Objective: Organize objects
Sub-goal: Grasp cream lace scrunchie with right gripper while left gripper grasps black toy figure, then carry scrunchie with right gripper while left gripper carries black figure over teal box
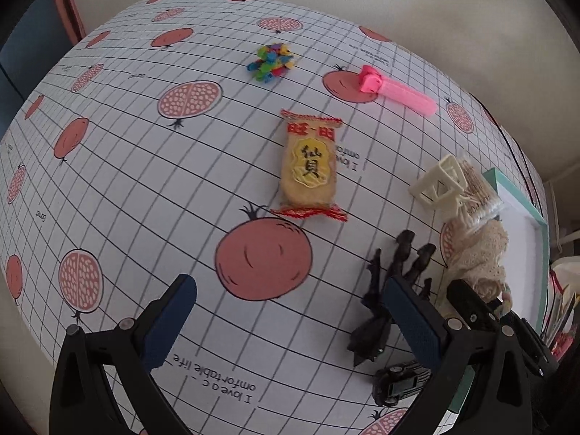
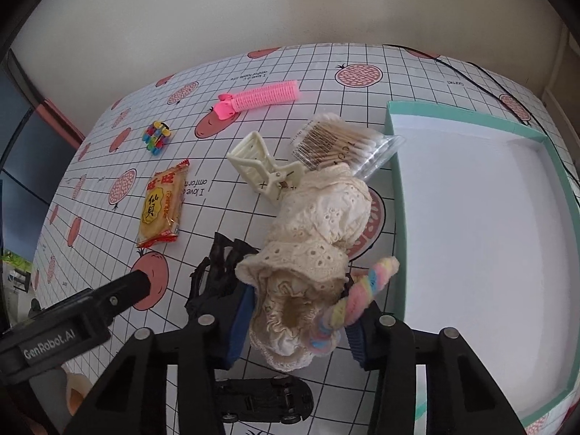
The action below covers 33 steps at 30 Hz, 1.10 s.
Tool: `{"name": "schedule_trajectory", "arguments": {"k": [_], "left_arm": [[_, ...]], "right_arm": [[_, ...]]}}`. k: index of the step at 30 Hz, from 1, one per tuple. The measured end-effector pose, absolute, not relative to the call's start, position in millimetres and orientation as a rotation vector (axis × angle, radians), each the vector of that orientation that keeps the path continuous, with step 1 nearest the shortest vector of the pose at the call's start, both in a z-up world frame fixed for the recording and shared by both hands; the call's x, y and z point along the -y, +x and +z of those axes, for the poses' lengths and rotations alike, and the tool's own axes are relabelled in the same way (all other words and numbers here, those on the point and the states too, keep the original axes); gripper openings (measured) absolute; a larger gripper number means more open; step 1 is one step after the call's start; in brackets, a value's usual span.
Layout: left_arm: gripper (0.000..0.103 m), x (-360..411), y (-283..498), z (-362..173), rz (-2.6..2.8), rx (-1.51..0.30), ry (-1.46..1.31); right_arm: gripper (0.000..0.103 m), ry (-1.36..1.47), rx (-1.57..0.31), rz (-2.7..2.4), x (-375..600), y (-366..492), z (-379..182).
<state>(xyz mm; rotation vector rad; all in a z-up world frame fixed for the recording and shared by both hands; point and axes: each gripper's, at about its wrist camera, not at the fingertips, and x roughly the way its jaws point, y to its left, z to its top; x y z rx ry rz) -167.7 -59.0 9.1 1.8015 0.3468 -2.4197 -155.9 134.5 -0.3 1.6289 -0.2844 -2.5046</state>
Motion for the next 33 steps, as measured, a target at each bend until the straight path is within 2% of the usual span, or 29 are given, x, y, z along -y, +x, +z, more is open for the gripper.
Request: {"name": "schedule_trajectory", "arguments": {"k": [4, 10, 14, 18, 24, 26, 29, 31, 32, 33], "left_arm": [[0.102, 41.2, -168.8, 1.6, -2.425, -0.339, 1.848], [0.099, 31.1, -169.4, -9.1, -2.393, -0.386, 1.890], [0.091, 25.1, -169.3, -14.6, -2.383, -0.400, 1.911], [0.091, 19.9, -168.5, -18.2, -2.384, -0.396, 1.918], [0.091, 3.6, -168.1, -25.1, -2.382, -0.255, 1.943], [0.090, 2.1, -168.0, -26.9, -2.383, -0.264, 1.945], [0.076, -0.3, -168.1, -23.8, -2.403, -0.249, 1.925], [0.058, -2.7, -168.0, -21.7, -2.418, -0.217, 1.911], [0.053, -3.4, -167.8, -20.5, -2.435, -0.223, 1.910], [0.040, -3.3, -167.8, -19.6, -2.443, -0.238, 1.911]], "right_arm": [[0.035, 1.640, 0.298, -2.506, -141.5, -154.3, -1.9], [0.031, 1.648, 0.344, -2.501, -153.3, -153.1, -4.7], [0.030, 1.644, 0.340, -2.502, -156.2, -151.5, -3.9], [0.030, 1.641, 0.358, -2.505, -161.4, -150.2, -2.5], [0.030, 1.648, 0.375, -2.498, -166.0, -149.2, -3.2], [0.030, 1.650, 0.380, -2.498, -167.1, -148.7, -3.6], [0.030, 1.651, 0.382, -2.492, -167.6, -148.3, -4.3], [0.030, 1.649, 0.378, -2.489, -167.1, -148.1, -3.8], [0.030, 1.646, 0.380, -2.488, -167.0, -147.9, -3.4], [0.030, 1.642, 0.383, -2.490, -166.8, -147.4, -2.6]]}}
